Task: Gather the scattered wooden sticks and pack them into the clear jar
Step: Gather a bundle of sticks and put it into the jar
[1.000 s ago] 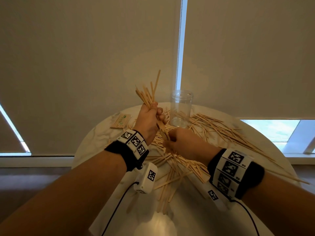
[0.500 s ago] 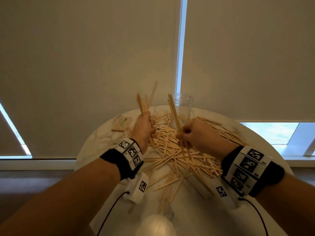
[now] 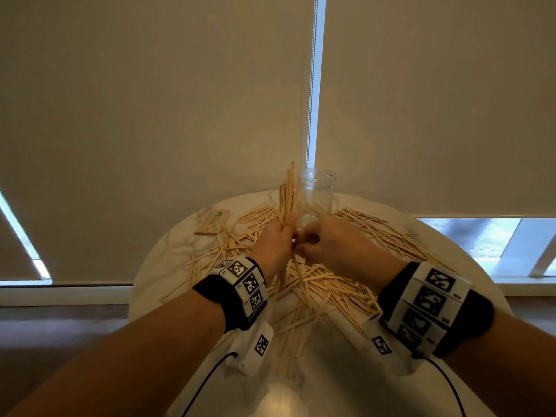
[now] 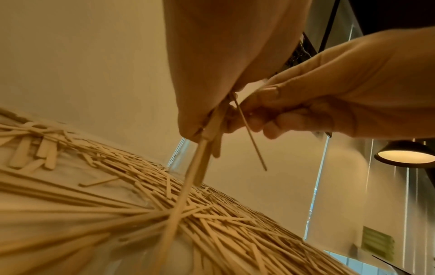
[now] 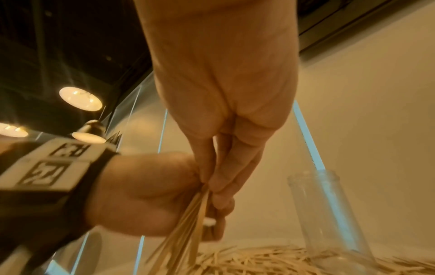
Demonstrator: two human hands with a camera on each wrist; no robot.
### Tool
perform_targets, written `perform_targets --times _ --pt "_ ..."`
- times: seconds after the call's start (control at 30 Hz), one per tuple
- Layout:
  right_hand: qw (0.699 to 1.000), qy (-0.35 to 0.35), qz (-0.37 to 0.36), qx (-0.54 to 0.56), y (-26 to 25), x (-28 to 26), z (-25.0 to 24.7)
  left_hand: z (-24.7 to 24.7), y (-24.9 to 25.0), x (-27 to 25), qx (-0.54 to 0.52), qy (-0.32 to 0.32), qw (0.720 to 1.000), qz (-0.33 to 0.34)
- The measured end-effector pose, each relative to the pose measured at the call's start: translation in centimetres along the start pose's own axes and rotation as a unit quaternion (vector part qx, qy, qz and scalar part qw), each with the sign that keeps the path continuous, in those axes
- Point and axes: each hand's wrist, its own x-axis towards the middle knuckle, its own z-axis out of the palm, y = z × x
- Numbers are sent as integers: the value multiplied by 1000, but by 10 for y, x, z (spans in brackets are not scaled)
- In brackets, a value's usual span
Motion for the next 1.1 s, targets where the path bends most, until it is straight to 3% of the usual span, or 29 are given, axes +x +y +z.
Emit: perform_targets --times 0.13,0.23,0.3,0.4,0.5,0.6,0.63,0.7,0.77,0.8,0.93,1.03,1.1 --pt "992 124 26 29 -4 11 -25 4 2 -9 -78 -45 996 -1" --pt "979 193 3 69 -10 25 -44 14 4 -19 -41 -92 994 36" --pt "986 160 1 43 -14 30 -49 22 9 -24 -33 -118 992 43" --pt "999 47 -3 -9 -19 31 -40 30 18 -25 -88 -123 988 18" --pt "996 81 -30 36 -20 26 -36 27 20 -19 -103 -96 990 20" --pt "987 112 17 117 -14 12 -30 13 24 -10 -141 -30 989 27" --pt "989 81 49 113 -10 5 -24 9 26 -7 -168 -5 985 23" --pt "990 -47 105 83 -3 -9 -10 2 29 -1 -234 46 971 7" --pt "968 -159 136 134 0 -19 5 1 29 1 -287 75 955 -10" --pt "957 -177 141 182 0 -22 11 3 28 0 -298 75 951 -14" --pt "958 -116 97 245 -4 -18 20 12 22 -12 -292 56 954 -38" --pt "982 -71 80 153 -7 -16 18 14 21 -16 -285 54 957 -33" --pt "992 -59 47 96 -3 -13 20 15 22 -19 -291 17 956 -37"
